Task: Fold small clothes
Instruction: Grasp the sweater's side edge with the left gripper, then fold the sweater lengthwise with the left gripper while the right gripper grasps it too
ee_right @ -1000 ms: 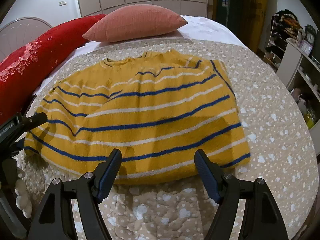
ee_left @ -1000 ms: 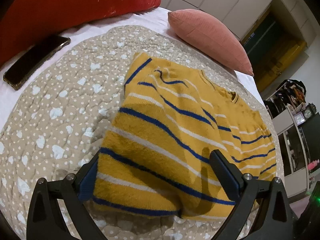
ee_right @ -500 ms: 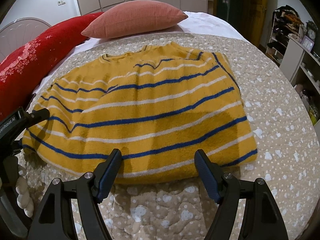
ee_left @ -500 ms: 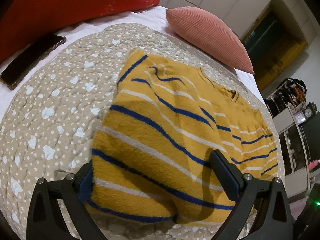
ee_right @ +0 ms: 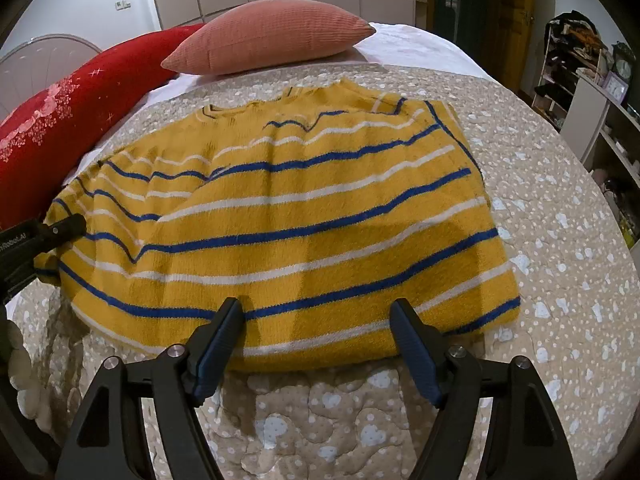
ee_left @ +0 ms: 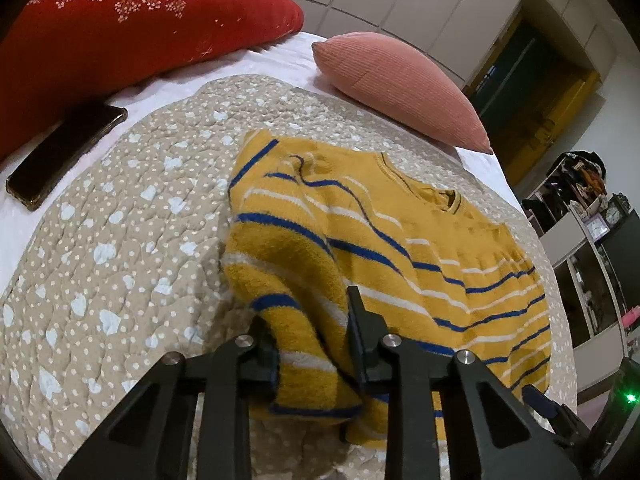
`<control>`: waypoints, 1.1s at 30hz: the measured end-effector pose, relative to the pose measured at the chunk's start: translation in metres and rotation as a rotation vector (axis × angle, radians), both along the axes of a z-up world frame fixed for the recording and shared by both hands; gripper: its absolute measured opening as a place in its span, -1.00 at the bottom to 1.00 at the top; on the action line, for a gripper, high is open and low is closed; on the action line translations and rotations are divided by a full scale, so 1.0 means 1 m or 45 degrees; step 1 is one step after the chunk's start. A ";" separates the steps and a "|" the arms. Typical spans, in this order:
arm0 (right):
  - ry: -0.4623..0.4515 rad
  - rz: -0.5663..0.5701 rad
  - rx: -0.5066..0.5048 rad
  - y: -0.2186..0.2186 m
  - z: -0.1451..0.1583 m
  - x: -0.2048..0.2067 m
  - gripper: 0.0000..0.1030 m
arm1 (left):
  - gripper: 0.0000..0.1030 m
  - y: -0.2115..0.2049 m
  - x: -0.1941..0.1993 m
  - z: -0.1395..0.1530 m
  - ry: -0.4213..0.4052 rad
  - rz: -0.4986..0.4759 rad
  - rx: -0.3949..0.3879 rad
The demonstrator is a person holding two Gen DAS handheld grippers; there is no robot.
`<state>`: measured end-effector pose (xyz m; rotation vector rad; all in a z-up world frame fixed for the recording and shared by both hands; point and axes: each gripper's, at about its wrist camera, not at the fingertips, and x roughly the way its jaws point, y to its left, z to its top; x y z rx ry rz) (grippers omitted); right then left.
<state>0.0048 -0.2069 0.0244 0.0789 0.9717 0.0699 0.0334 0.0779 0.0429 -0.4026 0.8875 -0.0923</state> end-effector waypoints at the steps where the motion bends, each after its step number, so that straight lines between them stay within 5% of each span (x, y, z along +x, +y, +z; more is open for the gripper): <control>1: 0.001 -0.001 -0.001 0.000 0.000 0.000 0.56 | -0.52 0.000 0.000 0.001 0.001 0.000 -0.005; 20: -0.070 0.070 0.018 0.033 0.045 -0.002 0.57 | -0.63 0.018 -0.011 0.004 -0.005 -0.005 -0.107; 33: 0.123 0.375 0.092 0.144 0.047 0.088 0.57 | -0.48 0.061 -0.024 -0.017 0.052 0.055 -0.406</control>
